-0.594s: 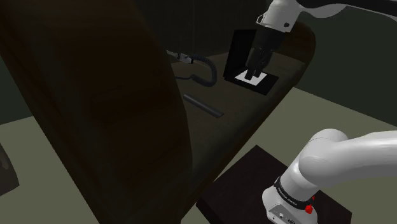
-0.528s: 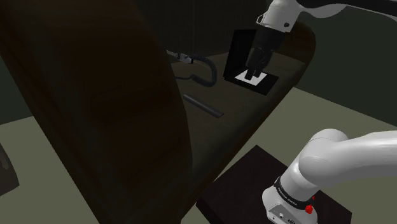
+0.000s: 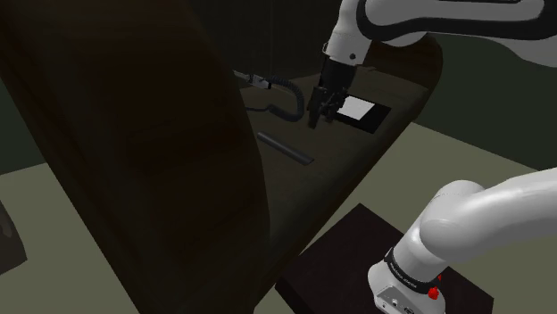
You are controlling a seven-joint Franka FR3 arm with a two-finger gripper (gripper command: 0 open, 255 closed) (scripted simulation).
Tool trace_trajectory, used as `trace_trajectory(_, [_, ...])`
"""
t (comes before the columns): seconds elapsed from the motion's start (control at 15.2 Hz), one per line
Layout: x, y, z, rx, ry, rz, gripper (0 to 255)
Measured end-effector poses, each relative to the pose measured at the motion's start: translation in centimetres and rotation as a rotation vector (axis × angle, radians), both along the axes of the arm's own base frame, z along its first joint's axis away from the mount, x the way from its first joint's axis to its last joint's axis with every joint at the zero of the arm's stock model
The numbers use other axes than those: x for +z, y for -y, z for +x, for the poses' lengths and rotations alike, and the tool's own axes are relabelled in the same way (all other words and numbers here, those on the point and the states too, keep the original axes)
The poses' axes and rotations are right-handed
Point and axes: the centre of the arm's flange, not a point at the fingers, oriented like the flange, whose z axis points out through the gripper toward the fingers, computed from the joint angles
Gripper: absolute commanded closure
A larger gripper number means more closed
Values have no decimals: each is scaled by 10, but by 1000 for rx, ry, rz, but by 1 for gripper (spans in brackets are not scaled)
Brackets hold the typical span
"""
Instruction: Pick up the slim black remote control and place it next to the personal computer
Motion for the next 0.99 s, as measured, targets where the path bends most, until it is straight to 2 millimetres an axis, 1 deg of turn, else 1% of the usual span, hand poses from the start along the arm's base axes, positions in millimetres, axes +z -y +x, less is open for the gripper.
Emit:
trace_trajectory(0.07, [-6, -9, 8, -7, -5, -3, 0])
trace_trajectory(0.13, [-14, -14, 17, -13, -10, -7, 0])
trace_trajectory(0.26, [-31, -33, 35, -25, -21, -13, 0])
trace_trajectory(0.33, [-39, -38, 42, -32, -26, -17, 0])
trace_trajectory(0.53, [-52, -49, 47, -39, -32, -20, 0])
trace_trajectory(0.79, [-73, -51, 47, -41, -32, -21, 0])
trace_trajectory(0.86, [-82, -51, 48, -40, -33, -21, 0])
trace_trajectory(0.99, [-86, -51, 47, -41, -32, -21, 0])
